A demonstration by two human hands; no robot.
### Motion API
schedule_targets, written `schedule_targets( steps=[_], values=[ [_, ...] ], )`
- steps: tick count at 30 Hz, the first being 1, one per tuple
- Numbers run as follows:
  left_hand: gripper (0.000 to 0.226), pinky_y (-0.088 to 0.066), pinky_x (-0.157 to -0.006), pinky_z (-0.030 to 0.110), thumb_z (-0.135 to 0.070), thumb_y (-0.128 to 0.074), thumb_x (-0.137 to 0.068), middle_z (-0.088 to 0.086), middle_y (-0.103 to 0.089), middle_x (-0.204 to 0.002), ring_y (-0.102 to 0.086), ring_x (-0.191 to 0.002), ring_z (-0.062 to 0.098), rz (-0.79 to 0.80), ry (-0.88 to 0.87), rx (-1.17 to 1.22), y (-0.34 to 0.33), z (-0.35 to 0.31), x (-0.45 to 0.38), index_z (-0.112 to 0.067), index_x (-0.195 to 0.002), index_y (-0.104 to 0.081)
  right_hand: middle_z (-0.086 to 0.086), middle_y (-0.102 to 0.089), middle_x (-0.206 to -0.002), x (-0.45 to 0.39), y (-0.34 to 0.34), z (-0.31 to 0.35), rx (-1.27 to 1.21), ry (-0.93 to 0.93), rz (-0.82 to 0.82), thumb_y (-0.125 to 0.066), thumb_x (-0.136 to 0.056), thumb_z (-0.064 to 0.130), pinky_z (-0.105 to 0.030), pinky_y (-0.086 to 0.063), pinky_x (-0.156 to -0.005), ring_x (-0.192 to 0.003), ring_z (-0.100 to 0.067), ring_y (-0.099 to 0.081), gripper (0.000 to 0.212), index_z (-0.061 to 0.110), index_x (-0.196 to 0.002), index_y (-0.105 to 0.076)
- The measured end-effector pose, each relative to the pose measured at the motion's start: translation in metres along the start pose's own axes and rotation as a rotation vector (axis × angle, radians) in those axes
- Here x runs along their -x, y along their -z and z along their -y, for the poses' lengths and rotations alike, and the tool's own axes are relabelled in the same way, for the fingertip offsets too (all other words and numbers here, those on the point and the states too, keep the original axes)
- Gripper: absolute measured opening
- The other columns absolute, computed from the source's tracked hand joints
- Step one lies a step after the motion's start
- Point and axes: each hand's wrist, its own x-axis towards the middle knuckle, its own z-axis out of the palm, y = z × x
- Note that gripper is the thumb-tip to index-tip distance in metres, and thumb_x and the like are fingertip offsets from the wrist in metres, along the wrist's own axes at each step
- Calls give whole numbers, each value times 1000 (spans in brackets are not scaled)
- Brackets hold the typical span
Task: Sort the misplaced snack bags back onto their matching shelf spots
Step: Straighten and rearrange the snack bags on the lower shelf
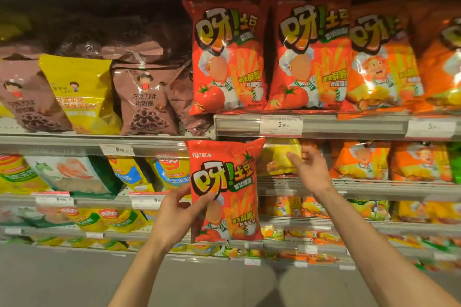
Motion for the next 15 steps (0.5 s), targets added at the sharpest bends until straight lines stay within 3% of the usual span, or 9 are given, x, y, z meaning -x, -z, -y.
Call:
schedule_targets(
  steps=[3, 5, 8, 11, 13, 15],
  values=[
    [19, -43, -44, 24, -34, -76, -87, 22, -70, -68, -55, -46, 26, 2, -8, -36, -15, 8, -6, -16, -94, -76, 11, -57, -90, 3, 26, -11, -15, -19, 11, -68, -95, 21, -2, -41, -60, -81, -6, -56, 18, 14, -109, -58],
    [22, -52, -59, 31, -41, -75, -87, 8, -76, -76, -65, -56, 24, -1, -2, -62, -24, 15, -14, -20, -95, -77, 9, -57, -94, 10, 41, -18, -3, -40, 16, -68, -95, 22, -7, -41, -66, -84, -5, -55, 21, 13, -111, -59],
    [30, -57, -74, 40, -55, -77, -82, -2, -77, -83, -72, -72, 23, -10, -12, -98, -38, 22, -33, -27, -90, -75, -5, -62, -97, 19, 59, -31, -3, -76, 1, -68, -95, 23, -13, -46, -63, -85, -15, -59, 24, 7, -110, -61],
    [19, -52, -79, 29, -48, -77, -83, -13, -77, -91, -70, -92, 10, -36, -34, -132, -52, 21, -50, -32, -92, -74, 1, -57, -87, 30, 70, -31, -29, -101, 15, -64, -98, 18, -6, -45, -51, -74, -7, -53, 15, 7, -104, -56],
    [21, -49, -77, 26, -48, -75, -85, -14, -76, -91, -68, -92, 4, -26, -63, -167, -60, 15, -55, -30, -96, -73, 11, -53, -86, 37, 76, -29, -35, -100, -5, -64, -98, 21, -14, -48, -64, -74, -4, -51, 14, 15, -105, -53],
    [23, -46, -73, 21, -47, -73, -87, -13, -74, -89, -66, -84, -2, 3, -86, -193, -66, 13, -58, -29, -101, -74, 5, -57, -91, 41, 80, -29, -21, -92, -15, -65, -97, 26, -29, -46, -79, -82, -14, -56, 18, 18, -107, -52]
  ],
)
